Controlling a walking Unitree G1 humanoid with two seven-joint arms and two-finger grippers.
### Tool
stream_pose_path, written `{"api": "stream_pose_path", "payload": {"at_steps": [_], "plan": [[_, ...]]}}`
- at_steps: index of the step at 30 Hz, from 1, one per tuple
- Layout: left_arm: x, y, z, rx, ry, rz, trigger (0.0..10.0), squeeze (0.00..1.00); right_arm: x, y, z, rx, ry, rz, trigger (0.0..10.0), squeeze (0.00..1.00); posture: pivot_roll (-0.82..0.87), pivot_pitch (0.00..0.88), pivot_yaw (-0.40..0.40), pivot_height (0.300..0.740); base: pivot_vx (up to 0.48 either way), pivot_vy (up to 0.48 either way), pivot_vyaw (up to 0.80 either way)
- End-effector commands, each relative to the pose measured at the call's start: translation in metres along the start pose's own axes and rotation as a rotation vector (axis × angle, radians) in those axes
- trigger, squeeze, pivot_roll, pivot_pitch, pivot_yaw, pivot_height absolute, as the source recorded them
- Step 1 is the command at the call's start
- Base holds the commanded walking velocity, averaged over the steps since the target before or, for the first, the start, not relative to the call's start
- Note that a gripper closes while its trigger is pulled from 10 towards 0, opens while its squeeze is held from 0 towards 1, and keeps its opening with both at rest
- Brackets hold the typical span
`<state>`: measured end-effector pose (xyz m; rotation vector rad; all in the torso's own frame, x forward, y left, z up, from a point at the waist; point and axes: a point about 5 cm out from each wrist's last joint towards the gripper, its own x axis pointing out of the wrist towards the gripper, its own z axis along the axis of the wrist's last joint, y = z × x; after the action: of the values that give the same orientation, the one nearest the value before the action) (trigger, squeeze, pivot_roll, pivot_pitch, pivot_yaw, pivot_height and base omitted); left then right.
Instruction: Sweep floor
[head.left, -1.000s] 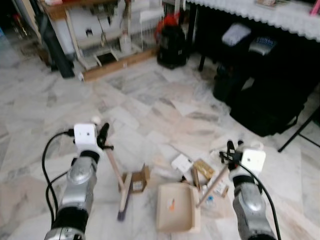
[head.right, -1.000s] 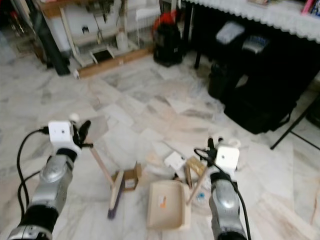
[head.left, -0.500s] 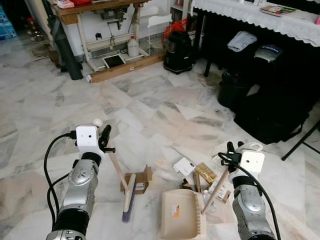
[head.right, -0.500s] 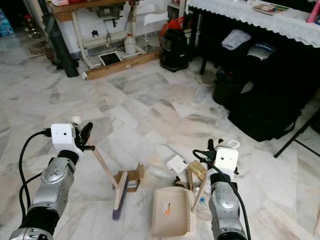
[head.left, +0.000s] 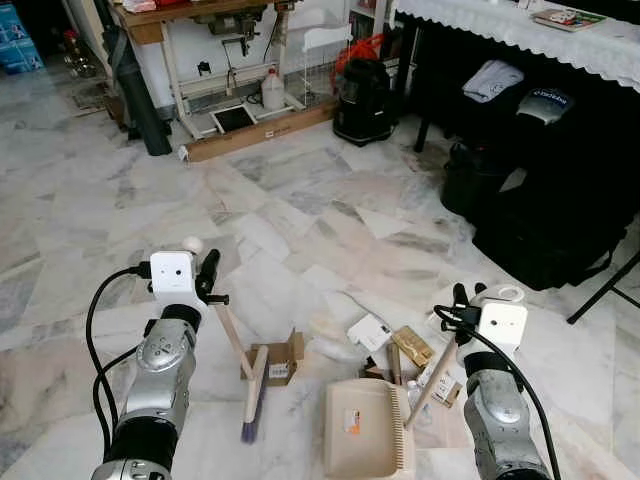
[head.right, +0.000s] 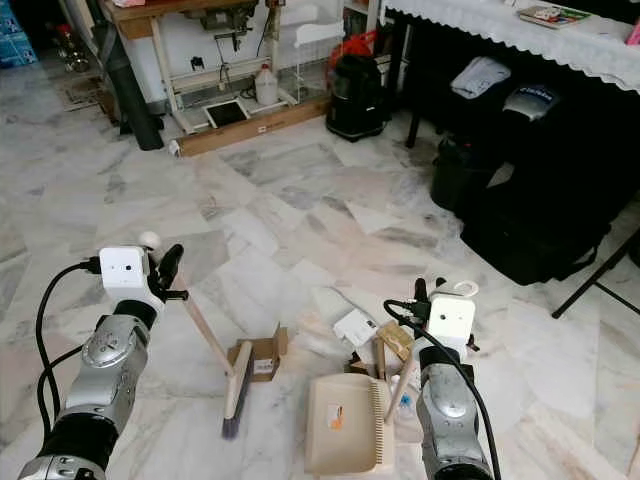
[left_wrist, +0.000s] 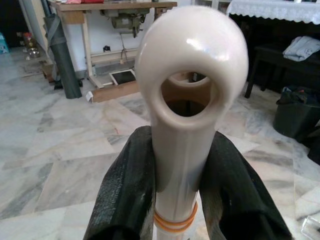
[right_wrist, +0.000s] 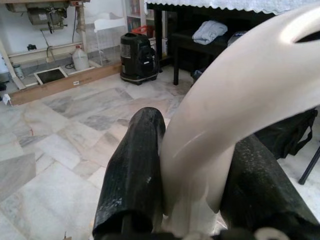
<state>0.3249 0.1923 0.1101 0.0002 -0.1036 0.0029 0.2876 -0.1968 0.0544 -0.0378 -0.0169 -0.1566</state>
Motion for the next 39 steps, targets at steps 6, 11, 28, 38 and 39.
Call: {"api": "stream_pose_path", "payload": {"at_steps": [6,11,28,38,39], "plan": [[0.008,-0.007,0.012,-0.036,-0.082,-0.024,10.0,0.0,0.003,0.0,0.005,-0.01,-0.02,-0.002,10.0,0.0,-0.04,0.061,0.001,0.74,0.0,0.0,0.0],[0.014,-0.01,0.01,-0.013,-0.057,-0.047,10.0,0.0,0.003,0.0,0.005,-0.011,-0.021,-0.003,10.0,0.0,-0.05,0.065,0.002,0.74,0.0,0.0,0.0],[0.022,-0.03,-0.017,0.036,0.158,-0.264,10.0,0.0,0.001,-0.002,0.004,-0.015,-0.017,-0.01,10.0,0.0,-0.06,0.07,0.004,0.74,0.0,0.0,0.0],[0.011,-0.008,-0.016,0.16,0.235,-0.454,10.0,0.0,0.001,-0.001,0.003,-0.014,-0.009,-0.01,10.0,0.0,-0.04,0.08,0.006,0.74,0.0,0.0,0.0],[0.009,-0.005,-0.015,0.172,0.242,-0.469,10.0,0.0,0.001,-0.001,0.003,-0.014,-0.008,-0.009,10.0,0.0,-0.04,0.08,0.006,0.74,0.0,0.0,0.0]]}}
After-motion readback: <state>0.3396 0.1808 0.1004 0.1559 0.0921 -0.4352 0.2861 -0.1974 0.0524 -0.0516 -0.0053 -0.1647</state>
